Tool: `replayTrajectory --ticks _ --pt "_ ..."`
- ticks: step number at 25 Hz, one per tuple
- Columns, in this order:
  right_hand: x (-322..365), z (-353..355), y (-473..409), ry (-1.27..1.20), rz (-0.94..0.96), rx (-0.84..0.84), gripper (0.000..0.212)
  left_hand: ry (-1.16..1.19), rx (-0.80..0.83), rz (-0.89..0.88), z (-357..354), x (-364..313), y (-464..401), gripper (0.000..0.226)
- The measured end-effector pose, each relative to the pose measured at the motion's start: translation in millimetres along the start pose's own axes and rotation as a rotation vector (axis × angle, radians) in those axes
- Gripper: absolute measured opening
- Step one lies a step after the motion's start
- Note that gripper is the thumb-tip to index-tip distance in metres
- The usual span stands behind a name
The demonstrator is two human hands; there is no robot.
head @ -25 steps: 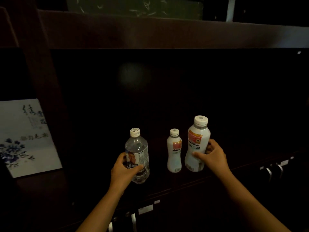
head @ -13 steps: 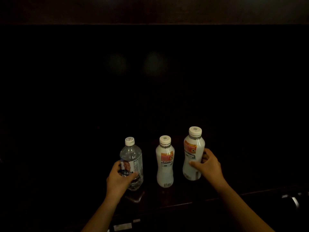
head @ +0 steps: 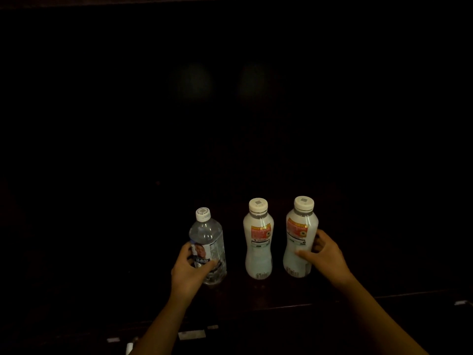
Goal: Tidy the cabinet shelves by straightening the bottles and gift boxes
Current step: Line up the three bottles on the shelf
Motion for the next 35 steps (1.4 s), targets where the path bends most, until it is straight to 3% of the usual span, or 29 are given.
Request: replayTrajectory --ticks 13,17,20,25,35 --pt "3 1 1 -0.058 -0.038 0.045 0.055 0.016 0.03 0.001 -5 1 -4 0.054" --pt "3 -3 7 -0.013 -0.054 0.024 0.071 0.047 0.093 0.034 4 -2 3 0.08" --pt "4 -6 23 -0.007 -0.108 -0.095 0.088 0.024 0.109 0.055 26 -1 15 0.094" --pt "9 -37 90 0.077 -0.173 -0.274 0.084 -0.121 0.153 -0.045 93 -1 44 0.085" --pt "99 -234 270 0.38 0.035 0.152 0.054 -0.46 0.148 -0.173 351 26 126 0.071"
Point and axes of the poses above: each hand's wrist, its own y-axis away from the middle knuckle, its own z-axis out of the back of the hand, x = y × z, the point moved 1 cm from there along -y, towards the middle knuckle, and after that the axes turned 8 degrees about -z, right-handed, at the moved point
